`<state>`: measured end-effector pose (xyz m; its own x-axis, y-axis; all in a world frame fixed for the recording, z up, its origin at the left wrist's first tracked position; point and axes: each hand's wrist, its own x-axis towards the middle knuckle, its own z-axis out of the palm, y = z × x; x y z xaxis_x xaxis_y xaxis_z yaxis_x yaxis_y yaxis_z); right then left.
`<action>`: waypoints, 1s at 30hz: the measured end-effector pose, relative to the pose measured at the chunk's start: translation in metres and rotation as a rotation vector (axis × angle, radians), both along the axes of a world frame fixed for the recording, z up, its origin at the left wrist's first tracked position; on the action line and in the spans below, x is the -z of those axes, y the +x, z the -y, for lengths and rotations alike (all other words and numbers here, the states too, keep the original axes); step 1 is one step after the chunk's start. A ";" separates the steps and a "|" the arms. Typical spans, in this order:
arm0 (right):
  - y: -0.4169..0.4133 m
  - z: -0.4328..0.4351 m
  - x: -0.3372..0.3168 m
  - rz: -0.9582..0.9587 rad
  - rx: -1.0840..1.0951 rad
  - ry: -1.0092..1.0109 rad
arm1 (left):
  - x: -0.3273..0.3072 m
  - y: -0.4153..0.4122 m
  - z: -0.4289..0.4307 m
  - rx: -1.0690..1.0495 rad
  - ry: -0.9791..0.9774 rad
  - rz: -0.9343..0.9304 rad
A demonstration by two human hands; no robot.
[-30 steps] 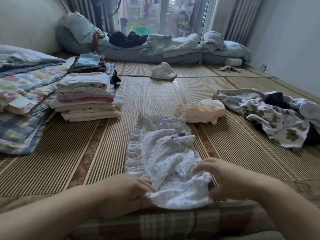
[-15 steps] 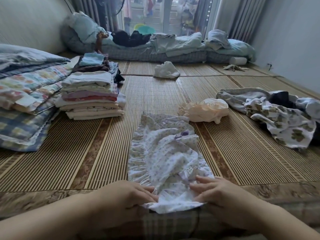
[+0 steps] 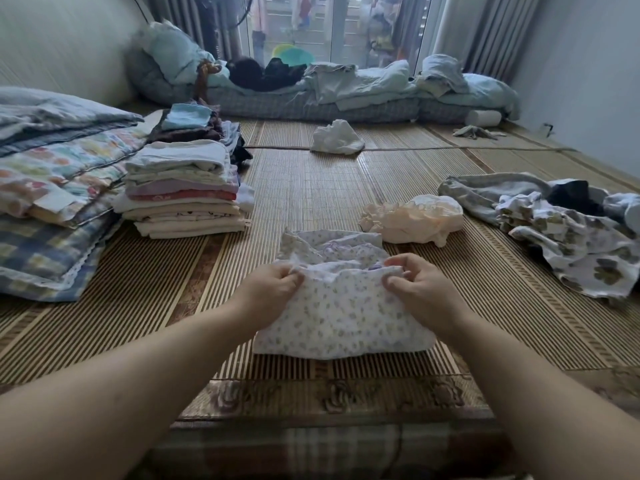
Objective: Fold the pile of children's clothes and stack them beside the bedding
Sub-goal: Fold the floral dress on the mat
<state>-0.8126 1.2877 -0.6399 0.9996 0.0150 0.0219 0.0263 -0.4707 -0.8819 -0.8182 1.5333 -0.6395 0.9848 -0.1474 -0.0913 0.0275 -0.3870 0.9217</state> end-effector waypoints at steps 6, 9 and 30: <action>0.002 0.003 0.026 0.294 -0.025 -0.436 | 0.012 0.013 -0.010 0.092 0.433 0.346; -0.014 0.010 0.031 0.317 -0.442 -0.579 | 0.023 -0.004 -0.026 0.544 0.705 0.424; -0.027 0.027 -0.017 -0.541 -0.608 0.132 | 0.001 -0.013 -0.069 0.500 -0.030 -0.506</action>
<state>-0.8397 1.2612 -0.6227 0.6908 0.5881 -0.4207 -0.2010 -0.4028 -0.8930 -0.8317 1.6026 -0.6403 0.6363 -0.5799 -0.5088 0.2810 -0.4400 0.8529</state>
